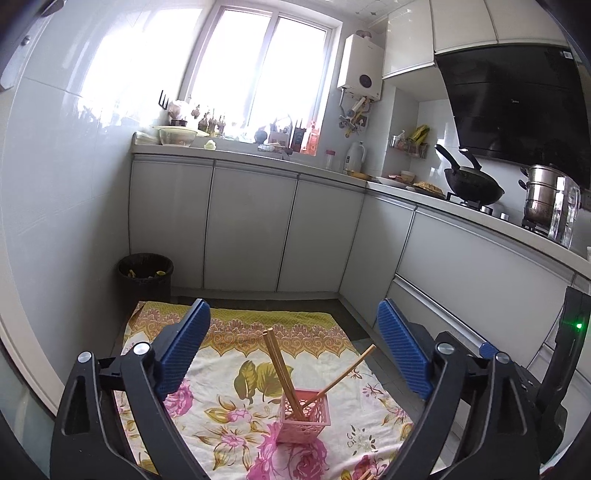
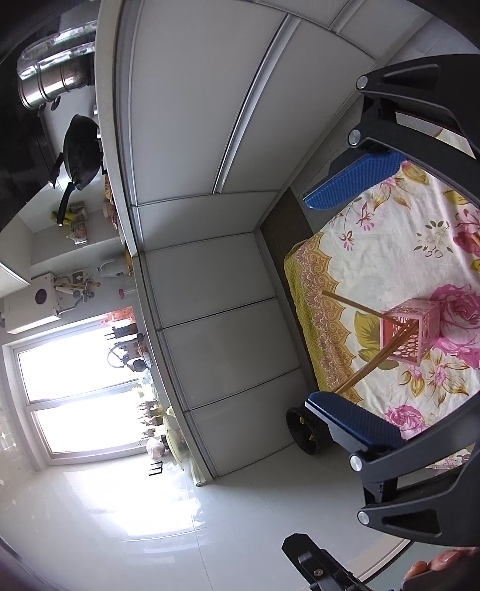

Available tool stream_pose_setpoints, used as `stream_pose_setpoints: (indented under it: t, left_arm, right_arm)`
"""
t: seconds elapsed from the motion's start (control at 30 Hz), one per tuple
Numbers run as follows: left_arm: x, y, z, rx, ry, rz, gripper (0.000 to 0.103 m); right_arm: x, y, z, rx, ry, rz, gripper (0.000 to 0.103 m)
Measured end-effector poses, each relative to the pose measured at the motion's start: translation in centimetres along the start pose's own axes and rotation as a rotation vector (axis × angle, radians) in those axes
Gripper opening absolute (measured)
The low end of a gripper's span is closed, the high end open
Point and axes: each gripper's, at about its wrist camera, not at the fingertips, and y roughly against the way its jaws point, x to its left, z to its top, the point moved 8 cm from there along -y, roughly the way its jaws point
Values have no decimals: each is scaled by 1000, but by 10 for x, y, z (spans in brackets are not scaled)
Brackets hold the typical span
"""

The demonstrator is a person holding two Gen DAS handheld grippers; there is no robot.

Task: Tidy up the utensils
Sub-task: 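Lower the chopstick into the pink holder and open the right tool, then move both tools back to the chopstick row and close the left tool on a chopstick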

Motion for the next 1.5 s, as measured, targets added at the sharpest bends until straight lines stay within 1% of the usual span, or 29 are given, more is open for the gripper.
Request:
stream_pose_setpoints:
  t: [0.13, 0.17, 0.23, 0.37, 0.4, 0.5, 0.57, 0.7, 0.77, 0.8, 0.87, 0.93, 1.0, 1.07, 1.1, 1.2, 1.23, 1.3, 1.37, 1.5]
  left_arm:
    - [-11, 8, -7, 34, -48, -23, 93]
    - [-14, 9, -10, 47, -57, -32, 95]
    - [-20, 10, -17, 76, -77, -47, 95]
    - [-37, 8, -38, 157, -147, -91, 96]
    - [-43, 5, -46, 188, -166, -110, 96]
    - [-63, -7, -75, 308, -240, -167, 96]
    - [-77, -19, -102, 398, -296, -197, 96]
    - [-96, -55, -170, 630, -370, -226, 94]
    - [-102, -76, -208, 758, -387, -234, 84]
    - [-103, -84, -226, 823, -391, -236, 81]
    - [-107, -100, -258, 927, -400, -232, 65]
    - [-109, -111, -282, 1004, -403, -236, 58]
    - [-113, -119, -296, 1045, -400, -243, 53]
    - [-118, -126, -306, 1072, -393, -247, 43]
    - [-119, -129, -309, 1081, -397, -245, 41]
    - [-123, -137, -320, 1114, -403, -246, 39]
    - [-123, -139, -323, 1122, -405, -246, 34]
    - [-125, -142, -329, 1138, -407, -247, 33]
    - [-125, -145, -333, 1141, -424, -237, 22]
    - [-129, -148, -334, 1141, -433, -238, 22]
  right_arm:
    - [-17, 17, -9, 14, -6, -27, 96]
    - [-22, 20, -14, 25, -12, -26, 96]
    - [-31, 27, -23, 55, -23, -33, 96]
    - [-57, 39, -46, 119, -78, -43, 96]
    - [-65, 42, -53, 139, -93, -47, 96]
    - [-88, 49, -79, 208, -149, -57, 96]
    - [-102, 53, -100, 270, -177, -61, 96]
    - [-128, 56, -146, 408, -273, -63, 96]
    - [-139, 53, -167, 494, -334, -51, 96]
    - [-144, 52, -174, 521, -358, -49, 96]
    - [-152, 51, -184, 556, -399, -49, 96]
    - [-156, 49, -189, 574, -416, -46, 96]
    - [-160, 48, -191, 576, -419, -48, 96]
    - [-163, 45, -192, 582, -428, -50, 96]
    - [-165, 45, -193, 589, -433, -49, 96]
    - [-170, 42, -197, 605, -445, -50, 96]
    - [-172, 41, -198, 609, -450, -50, 96]
    - [-175, 40, -199, 615, -459, -52, 96]
    - [-177, 38, -201, 620, -462, -56, 96]
    - [-180, 38, -201, 625, -468, -58, 96]
